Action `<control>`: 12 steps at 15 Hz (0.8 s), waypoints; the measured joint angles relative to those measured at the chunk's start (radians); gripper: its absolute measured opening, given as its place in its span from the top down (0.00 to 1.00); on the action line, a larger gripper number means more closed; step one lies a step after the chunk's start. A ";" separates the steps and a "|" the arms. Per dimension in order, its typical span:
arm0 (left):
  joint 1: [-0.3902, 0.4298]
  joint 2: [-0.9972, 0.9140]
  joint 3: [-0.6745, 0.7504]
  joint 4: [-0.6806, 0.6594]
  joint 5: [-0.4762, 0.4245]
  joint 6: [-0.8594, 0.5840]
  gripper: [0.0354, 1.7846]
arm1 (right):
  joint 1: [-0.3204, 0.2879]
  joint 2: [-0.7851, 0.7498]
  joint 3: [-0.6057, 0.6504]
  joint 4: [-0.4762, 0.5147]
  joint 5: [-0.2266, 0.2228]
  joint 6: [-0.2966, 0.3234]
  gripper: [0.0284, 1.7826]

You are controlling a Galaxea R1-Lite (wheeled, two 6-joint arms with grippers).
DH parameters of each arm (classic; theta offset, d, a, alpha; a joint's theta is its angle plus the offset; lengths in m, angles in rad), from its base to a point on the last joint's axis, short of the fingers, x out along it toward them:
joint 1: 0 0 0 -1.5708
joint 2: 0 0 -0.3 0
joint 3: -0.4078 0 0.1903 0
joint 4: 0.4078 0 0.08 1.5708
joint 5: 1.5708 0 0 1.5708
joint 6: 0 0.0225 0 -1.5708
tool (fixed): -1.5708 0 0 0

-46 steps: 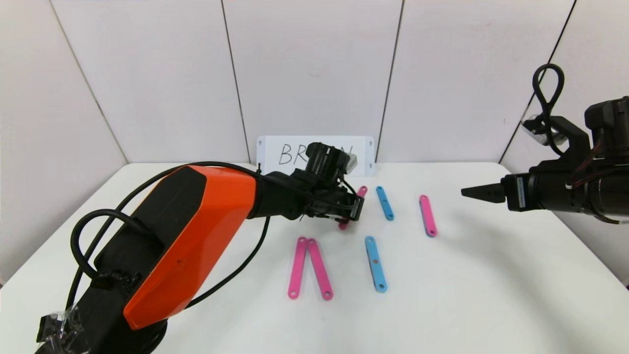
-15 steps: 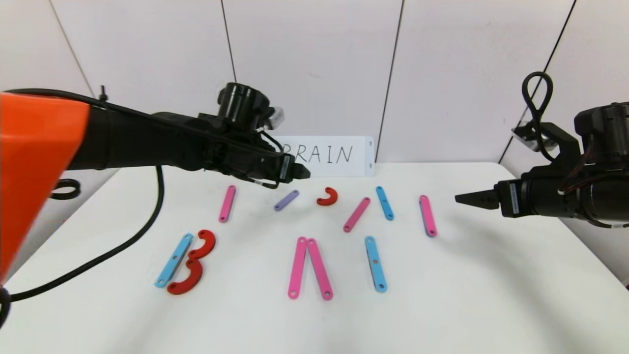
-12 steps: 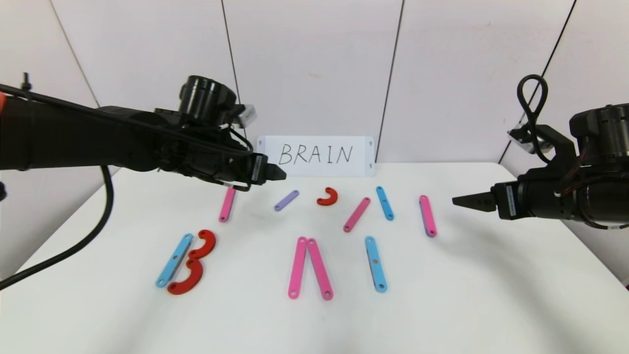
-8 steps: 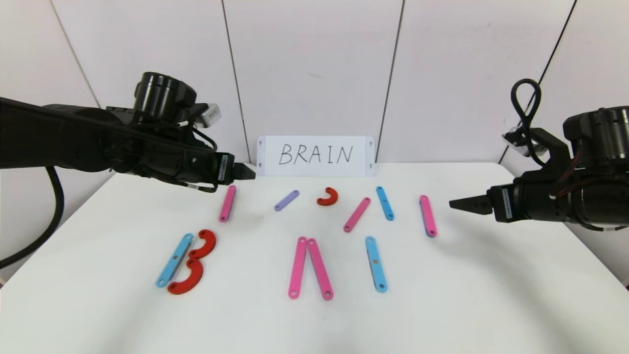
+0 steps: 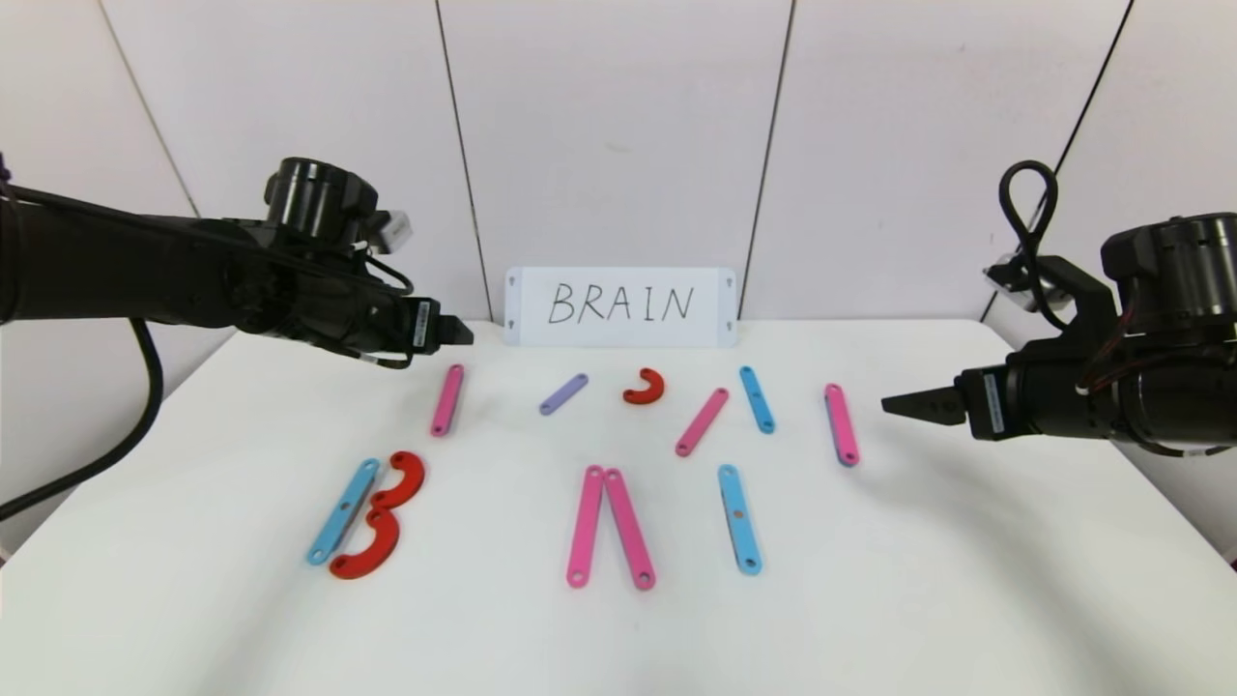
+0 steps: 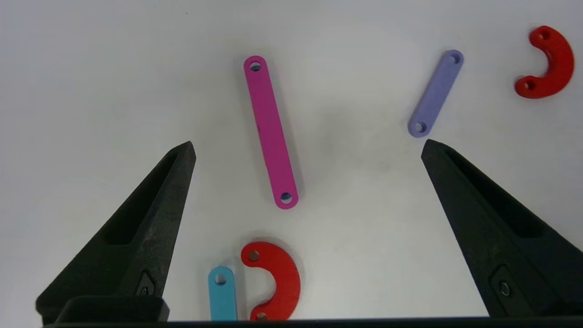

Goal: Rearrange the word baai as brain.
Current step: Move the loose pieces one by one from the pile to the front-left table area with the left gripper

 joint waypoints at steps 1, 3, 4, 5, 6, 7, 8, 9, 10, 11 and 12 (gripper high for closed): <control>0.005 0.034 -0.024 0.000 0.004 -0.001 0.03 | 0.000 0.000 0.001 0.000 0.000 0.000 0.05; 0.015 0.102 -0.075 0.005 0.017 -0.003 0.03 | 0.001 0.000 0.002 0.000 -0.001 0.000 0.05; 0.020 0.134 -0.094 0.006 0.035 -0.004 0.03 | 0.001 0.000 0.003 -0.001 0.000 0.000 0.05; 0.025 0.166 -0.110 0.006 0.057 -0.004 0.03 | 0.001 0.000 0.003 -0.001 0.000 0.000 0.05; 0.029 0.191 -0.120 0.009 0.070 -0.004 0.03 | 0.001 0.000 0.003 0.000 0.000 -0.001 0.05; 0.030 0.211 -0.126 0.014 0.072 -0.004 0.03 | 0.001 0.000 0.003 -0.001 0.000 -0.001 0.05; 0.031 0.229 -0.129 0.014 0.072 -0.005 0.03 | 0.001 0.000 0.003 -0.001 0.000 0.000 0.05; 0.031 0.243 -0.131 0.014 0.072 -0.004 0.03 | 0.001 0.000 0.003 0.000 0.000 -0.001 0.05; 0.032 0.254 -0.132 0.014 0.072 -0.005 0.03 | 0.000 0.000 0.003 -0.001 0.000 -0.001 0.05; 0.033 0.264 -0.133 0.019 0.072 -0.006 0.03 | 0.000 0.000 0.003 0.000 0.000 -0.001 0.05; 0.035 0.273 -0.136 0.026 0.069 -0.008 0.03 | 0.000 0.000 0.003 0.000 -0.001 -0.001 0.05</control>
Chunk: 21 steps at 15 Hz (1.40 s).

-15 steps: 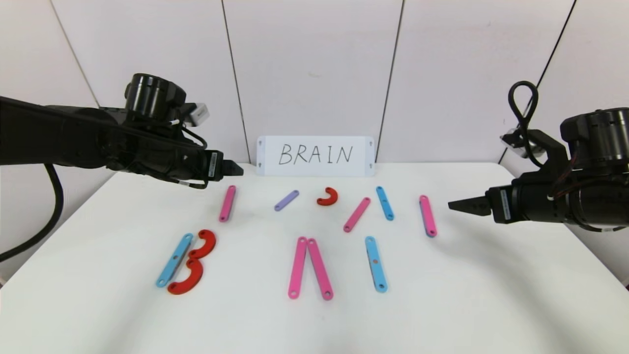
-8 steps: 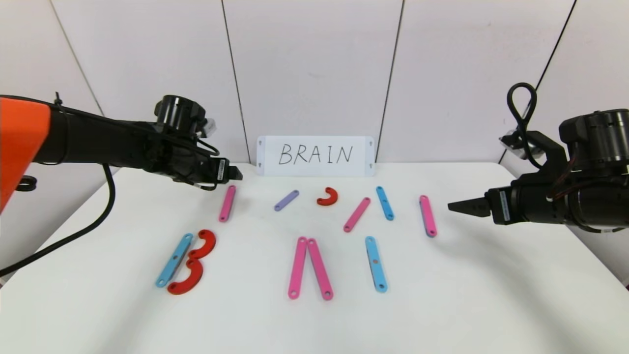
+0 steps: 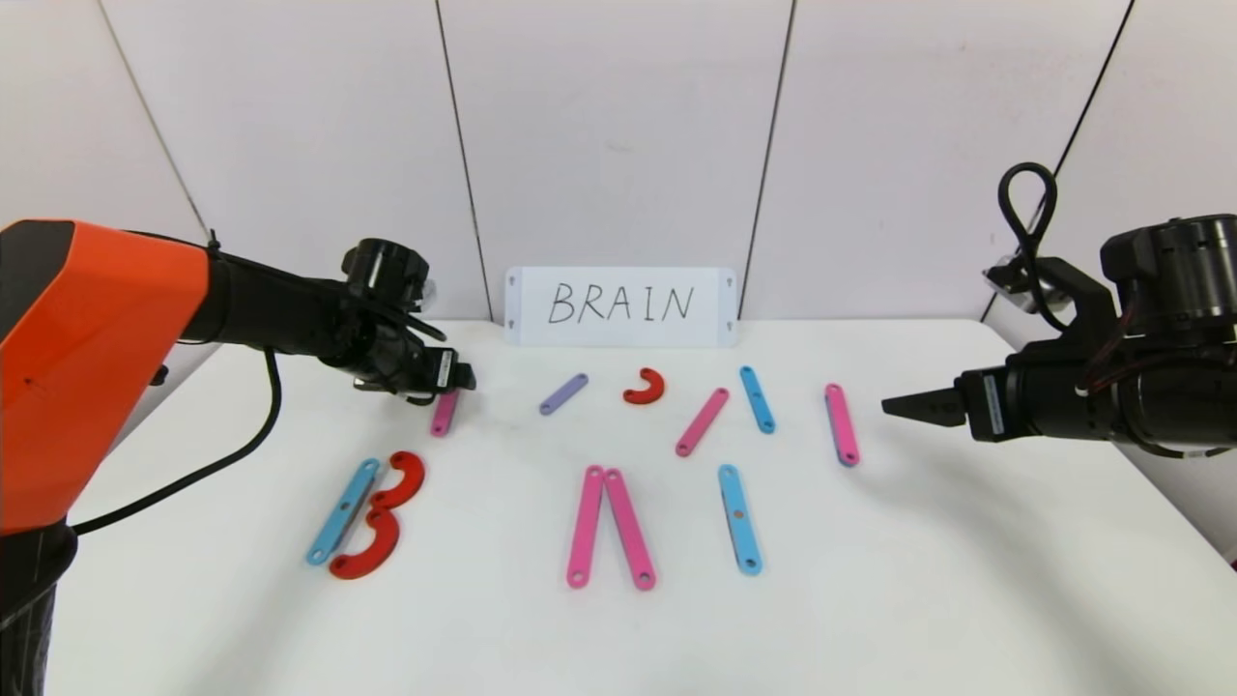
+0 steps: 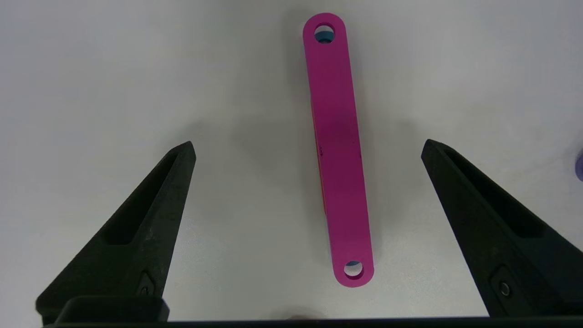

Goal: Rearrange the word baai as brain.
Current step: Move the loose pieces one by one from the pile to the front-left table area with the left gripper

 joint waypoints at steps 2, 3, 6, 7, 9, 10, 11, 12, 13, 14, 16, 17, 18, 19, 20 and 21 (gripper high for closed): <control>0.002 0.016 -0.012 0.016 -0.003 -0.008 0.03 | 0.000 0.000 0.001 0.000 0.000 -0.001 0.05; 0.003 0.024 -0.019 0.022 -0.003 -0.015 0.03 | 0.000 0.000 0.001 0.000 0.000 -0.001 0.05; 0.003 0.038 -0.028 0.023 -0.004 -0.021 0.11 | 0.000 0.000 0.002 0.000 0.000 -0.001 0.05; 0.003 0.040 -0.030 0.023 -0.004 -0.021 0.17 | 0.000 0.000 0.002 0.000 0.000 -0.001 0.05; 0.003 0.046 -0.033 0.025 -0.004 -0.023 0.32 | 0.001 0.000 0.002 0.000 0.000 -0.001 0.05; 0.003 0.048 -0.034 0.026 -0.004 -0.023 0.42 | 0.001 0.000 0.002 0.000 0.000 -0.001 0.05; 0.003 0.050 -0.034 0.026 -0.004 -0.023 0.54 | 0.001 0.000 0.002 0.000 0.000 -0.001 0.05; 0.002 0.052 -0.034 0.025 -0.004 -0.023 0.64 | 0.001 0.000 0.003 0.000 0.000 0.000 0.05; 0.002 0.054 -0.035 0.025 -0.004 -0.023 0.73 | 0.001 -0.001 0.003 0.000 0.000 -0.001 0.05; 0.002 0.056 -0.035 0.025 -0.004 -0.023 0.81 | 0.000 -0.001 0.003 0.000 0.001 -0.001 0.05; 0.002 0.055 -0.035 0.026 -0.004 -0.023 0.85 | 0.000 -0.001 0.003 0.000 0.000 -0.001 0.05; 0.002 0.054 -0.035 0.027 -0.004 -0.023 0.85 | 0.000 -0.001 0.003 0.000 0.001 -0.001 0.05; 0.002 0.052 -0.035 0.034 -0.003 -0.024 0.85 | 0.000 -0.001 0.003 0.000 0.000 -0.001 0.05; 0.001 0.047 -0.034 0.044 -0.003 -0.024 0.85 | 0.000 -0.001 0.003 0.001 0.000 -0.001 0.05; 0.000 0.039 -0.034 0.052 -0.001 -0.026 0.85 | 0.000 -0.001 0.003 0.000 0.000 -0.001 0.05; -0.002 0.024 -0.032 0.066 0.000 -0.029 0.85 | 0.001 -0.001 0.003 0.001 0.000 -0.001 0.05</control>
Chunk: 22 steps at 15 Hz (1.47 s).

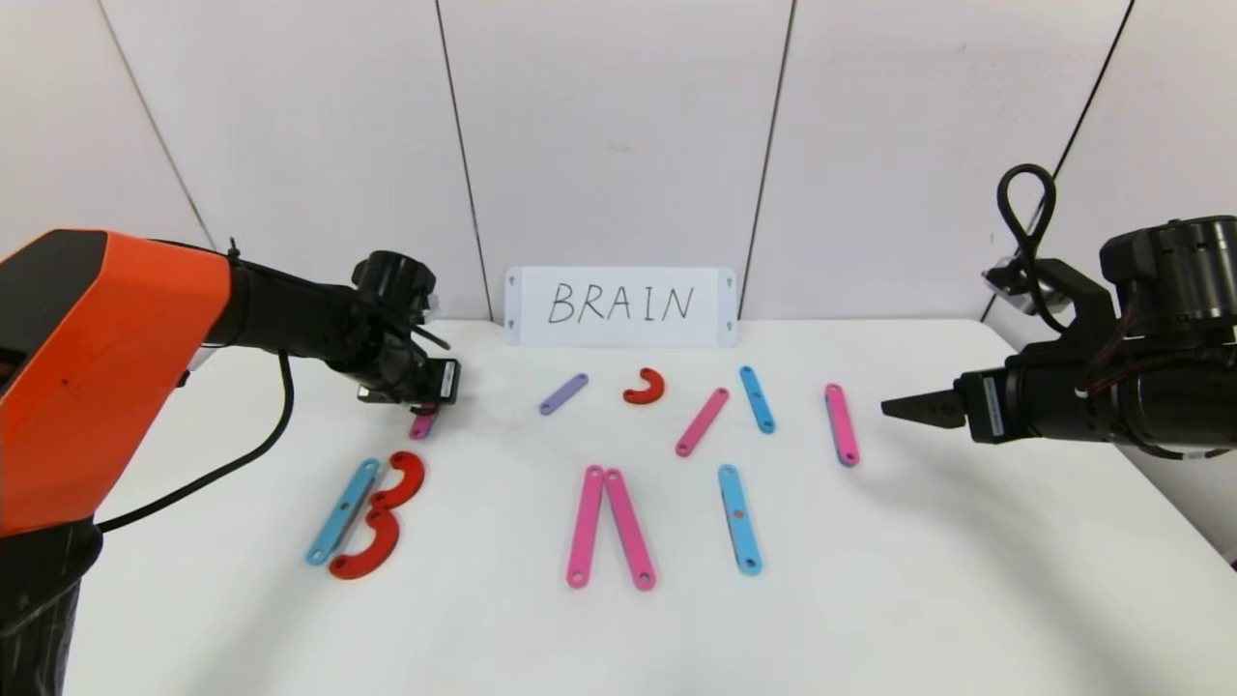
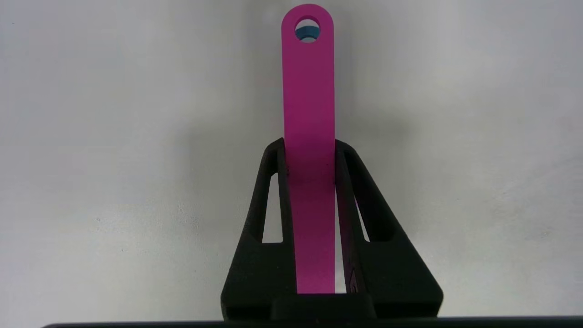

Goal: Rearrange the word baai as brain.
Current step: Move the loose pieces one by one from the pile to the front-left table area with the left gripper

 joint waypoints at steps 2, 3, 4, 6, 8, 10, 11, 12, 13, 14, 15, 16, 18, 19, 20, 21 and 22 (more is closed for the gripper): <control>-0.014 -0.048 0.005 0.046 0.002 -0.027 0.85 | 0.000 0.000 0.000 0.000 0.000 0.000 0.05; -0.026 -0.077 0.007 0.079 0.002 -0.049 0.85 | 0.000 0.001 0.001 0.000 0.000 0.000 0.05; -0.042 -0.109 0.009 0.120 0.002 -0.076 0.85 | 0.001 0.001 0.003 -0.001 0.000 0.000 0.05; -0.086 -0.175 0.012 0.208 0.003 -0.155 0.85 | 0.002 0.000 0.004 -0.001 0.000 0.000 0.05; -0.134 -0.232 0.038 0.285 0.007 -0.235 0.85 | 0.003 0.000 0.005 -0.001 0.000 0.000 0.05; -0.160 -0.272 0.102 0.287 0.020 -0.260 0.85 | 0.003 0.000 0.005 -0.001 0.000 0.000 0.05; -0.171 -0.286 0.144 0.276 0.031 -0.264 0.85 | 0.003 0.000 0.005 -0.001 0.000 0.000 0.05; -0.178 -0.296 0.183 0.257 0.038 -0.267 0.85 | 0.003 -0.001 0.006 -0.001 0.000 0.000 0.05; -0.183 -0.304 0.225 0.234 0.042 -0.273 0.85 | 0.003 -0.001 0.006 -0.001 0.000 0.000 0.05; -0.187 -0.309 0.271 0.204 0.044 -0.280 0.85 | 0.003 -0.001 0.007 -0.001 0.000 0.000 0.05; -0.190 -0.313 0.311 0.176 0.044 -0.284 0.85 | 0.005 -0.001 0.007 -0.001 0.000 0.000 0.05; -0.194 -0.315 0.346 0.148 0.044 -0.287 0.85 | 0.007 0.000 0.009 -0.001 -0.001 0.000 0.05; -0.208 -0.315 0.396 0.105 0.044 -0.288 0.85 | 0.010 0.001 0.010 -0.001 -0.001 0.000 0.05; -0.216 -0.314 0.409 0.098 0.044 -0.288 0.85 | 0.011 0.001 0.011 -0.001 -0.001 0.000 0.05; -0.221 -0.313 0.419 0.096 0.044 -0.288 0.85 | 0.011 0.001 0.011 -0.001 -0.001 0.000 0.05; -0.226 -0.312 0.423 0.095 0.045 -0.288 0.85 | 0.012 0.001 0.011 -0.001 -0.001 0.000 0.05; -0.231 -0.309 0.426 0.096 0.045 -0.288 0.85 | 0.012 0.001 0.011 -0.001 -0.001 0.000 0.05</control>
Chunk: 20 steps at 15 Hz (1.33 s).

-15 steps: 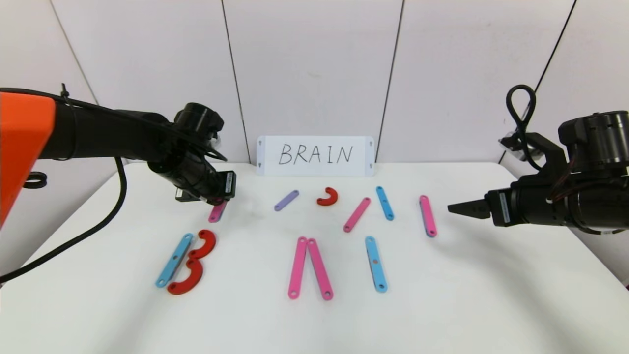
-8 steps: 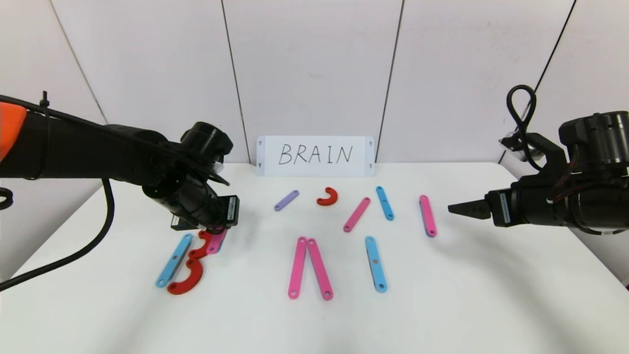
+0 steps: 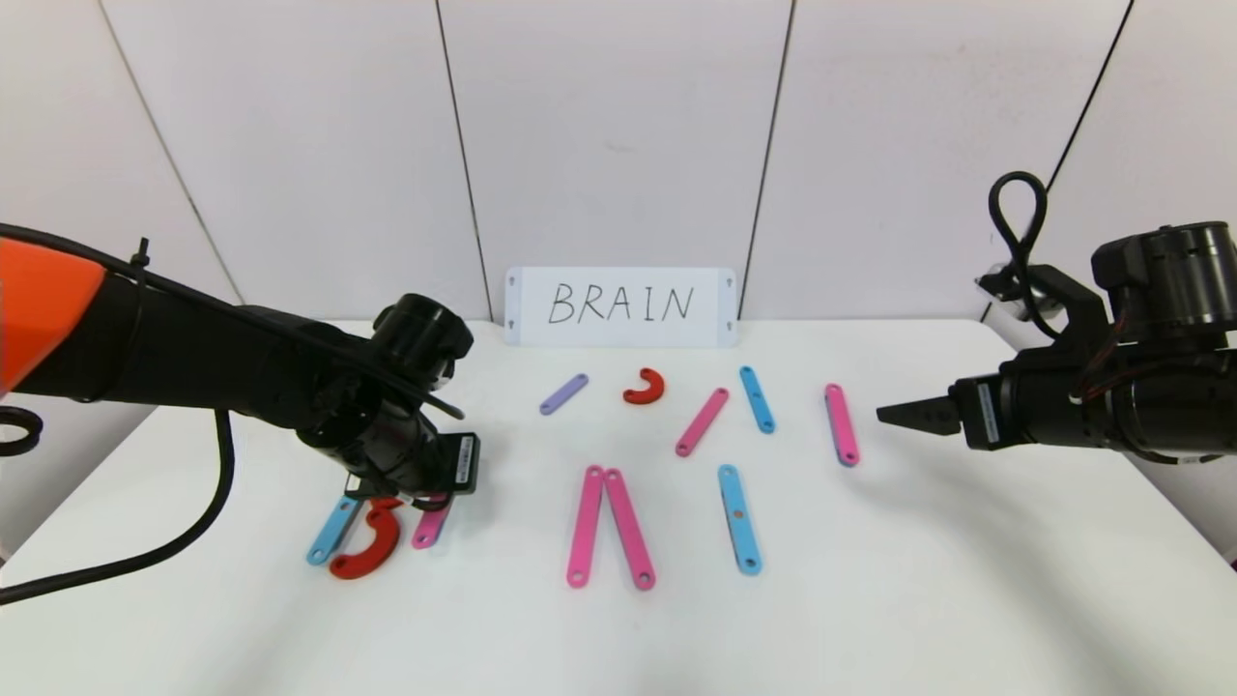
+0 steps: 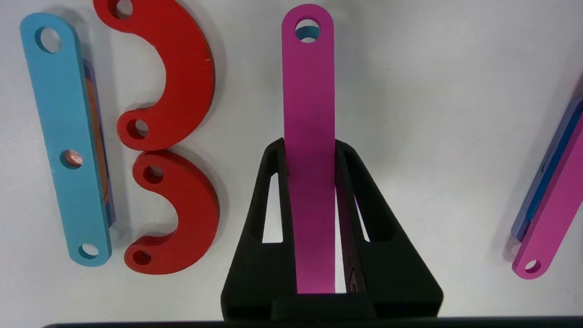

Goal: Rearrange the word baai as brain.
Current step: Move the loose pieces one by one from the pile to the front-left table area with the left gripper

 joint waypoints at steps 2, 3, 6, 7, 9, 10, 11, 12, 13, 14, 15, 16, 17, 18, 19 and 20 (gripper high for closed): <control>-0.004 0.011 0.001 0.000 0.001 0.000 0.85 | 0.000 0.000 0.000 0.000 0.000 0.000 0.05; -0.005 0.017 0.001 -0.002 0.001 0.001 0.85 | 0.000 0.000 0.000 0.000 0.000 0.000 0.05; -0.009 0.040 -0.006 -0.003 0.001 0.001 0.85 | 0.000 0.000 0.001 0.000 0.000 0.000 0.05; -0.009 0.047 -0.008 -0.007 0.001 0.001 0.85 | 0.000 0.000 0.001 0.000 0.000 0.000 0.05; -0.012 0.057 -0.009 -0.024 0.001 0.001 0.85 | 0.003 0.000 0.003 0.000 -0.001 0.000 0.05; -0.013 0.060 -0.009 -0.024 0.000 0.001 0.85 | 0.005 0.000 0.003 0.001 -0.001 0.000 0.05; -0.013 0.061 -0.010 -0.024 0.000 0.001 0.85 | 0.007 0.000 0.003 0.001 -0.001 0.000 0.05; -0.015 0.063 -0.010 -0.024 0.000 0.001 0.85 | 0.008 0.000 0.003 0.001 -0.001 0.000 0.05; -0.017 0.064 -0.011 -0.024 0.001 0.001 0.85 | 0.008 0.001 0.003 0.001 -0.002 0.000 0.05; -0.017 0.064 -0.011 -0.024 0.001 0.001 0.85 | 0.009 0.001 0.003 0.001 -0.003 0.000 0.05; -0.017 0.065 -0.011 -0.024 0.001 0.001 0.85 | 0.009 0.000 0.003 0.001 -0.003 0.000 0.05; -0.019 0.065 -0.009 -0.024 0.001 0.001 0.84 | 0.009 0.000 0.003 0.001 -0.003 0.000 0.05; -0.022 0.065 -0.006 -0.024 0.000 0.001 0.83 | 0.009 0.000 0.003 0.001 -0.003 0.000 0.05; -0.025 0.064 -0.004 -0.023 0.000 0.001 0.81 | 0.009 0.000 0.003 0.001 -0.003 0.000 0.05; -0.029 0.063 -0.003 -0.021 0.000 0.001 0.77 | 0.009 0.000 0.003 0.001 -0.003 0.000 0.05; -0.030 0.063 -0.002 -0.021 0.000 0.001 0.72 | 0.009 0.000 0.003 0.001 -0.003 0.000 0.05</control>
